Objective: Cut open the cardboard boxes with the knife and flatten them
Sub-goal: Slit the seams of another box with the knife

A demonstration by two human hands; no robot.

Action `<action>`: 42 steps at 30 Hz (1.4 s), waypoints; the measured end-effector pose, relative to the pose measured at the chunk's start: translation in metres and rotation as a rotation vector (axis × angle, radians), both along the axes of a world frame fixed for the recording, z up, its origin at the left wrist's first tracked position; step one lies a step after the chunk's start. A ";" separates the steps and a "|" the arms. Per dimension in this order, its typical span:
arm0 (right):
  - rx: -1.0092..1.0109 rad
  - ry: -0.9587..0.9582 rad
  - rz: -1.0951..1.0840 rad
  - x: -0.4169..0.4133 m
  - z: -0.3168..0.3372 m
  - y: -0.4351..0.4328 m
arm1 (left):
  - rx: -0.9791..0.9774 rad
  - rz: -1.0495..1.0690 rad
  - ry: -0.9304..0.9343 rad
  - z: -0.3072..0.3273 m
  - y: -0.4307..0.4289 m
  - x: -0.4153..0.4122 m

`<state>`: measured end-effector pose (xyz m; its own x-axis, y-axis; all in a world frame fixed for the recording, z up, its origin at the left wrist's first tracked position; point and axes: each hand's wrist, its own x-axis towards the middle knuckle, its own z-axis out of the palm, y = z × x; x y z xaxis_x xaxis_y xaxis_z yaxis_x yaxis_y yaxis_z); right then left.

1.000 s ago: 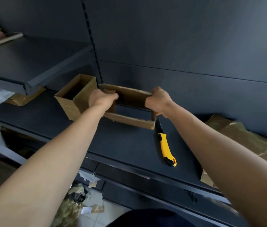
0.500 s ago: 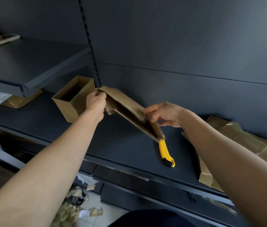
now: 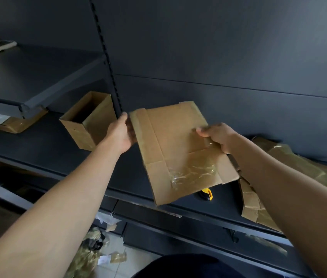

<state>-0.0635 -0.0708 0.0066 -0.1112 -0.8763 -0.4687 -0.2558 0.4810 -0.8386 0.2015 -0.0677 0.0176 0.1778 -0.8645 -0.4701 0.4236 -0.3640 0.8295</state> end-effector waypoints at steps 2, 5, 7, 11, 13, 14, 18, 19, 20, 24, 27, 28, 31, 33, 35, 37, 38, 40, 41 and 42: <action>-0.051 0.057 -0.136 -0.012 -0.003 0.005 | 0.077 -0.212 -0.062 -0.008 0.000 -0.013; -0.097 0.170 -0.273 -0.041 -0.005 0.016 | 0.106 -0.581 -0.303 -0.016 0.009 -0.056; -0.102 0.236 -0.336 -0.067 -0.007 0.026 | 0.080 -0.683 -0.404 -0.023 0.010 -0.091; -0.075 0.390 -0.433 -0.117 -0.010 0.052 | 0.077 -0.761 -0.440 -0.036 0.005 -0.158; -0.051 0.473 -0.466 -0.143 -0.015 0.059 | 0.105 -0.808 -0.445 -0.042 0.006 -0.187; -0.016 0.530 -0.467 -0.154 -0.017 0.063 | 0.118 -0.833 -0.445 -0.046 0.007 -0.200; 0.145 0.732 -0.356 -0.190 -0.027 0.079 | 0.178 -0.871 -0.429 -0.065 0.013 -0.241; 0.148 0.697 -0.334 -0.198 -0.030 0.082 | 0.192 -0.870 -0.424 -0.069 0.015 -0.249; 0.150 0.634 -0.310 -0.204 -0.031 0.085 | 0.208 -0.863 -0.425 -0.074 0.016 -0.255; 0.136 0.445 -0.298 -0.215 -0.042 0.094 | 0.239 -0.773 -0.456 -0.088 0.015 -0.270; 0.130 0.678 -0.210 -0.221 -0.044 0.091 | 0.223 -0.650 -0.493 -0.096 0.010 -0.275; 0.129 0.720 -0.183 -0.221 -0.041 0.092 | 0.217 -0.618 -0.507 -0.095 0.010 -0.276; 0.179 0.746 -0.093 -0.226 -0.038 0.092 | 0.191 -0.560 -0.535 -0.095 0.005 -0.279; 0.263 0.760 -0.027 -0.230 -0.042 0.094 | 0.143 -0.593 -0.565 -0.093 0.006 -0.283; 0.330 0.738 -0.032 -0.233 -0.052 0.097 | 0.096 -0.657 -0.642 -0.097 0.007 -0.288; 0.354 0.734 -0.080 -0.231 -0.065 0.099 | 0.109 -0.752 -0.832 -0.100 0.013 -0.295; 0.359 0.750 -0.105 -0.228 -0.069 0.100 | 0.108 -0.796 -0.947 -0.101 0.018 -0.299; 0.363 0.804 -0.142 -0.222 -0.078 0.102 | 0.033 -0.846 -1.133 -0.107 0.026 -0.304; 0.370 0.831 -0.146 -0.220 -0.084 0.103 | -0.015 -0.872 -1.193 -0.110 0.028 -0.306; 0.380 0.853 -0.148 -0.218 -0.086 0.104 | -0.044 -0.906 -1.224 -0.114 0.030 -0.307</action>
<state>-0.2819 0.0331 -0.0796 -0.6461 -0.6314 -0.4289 -0.6252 0.7601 -0.1770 -0.1053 -0.0378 -0.0960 -0.1541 -0.9019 -0.4036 -0.8562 -0.0819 0.5101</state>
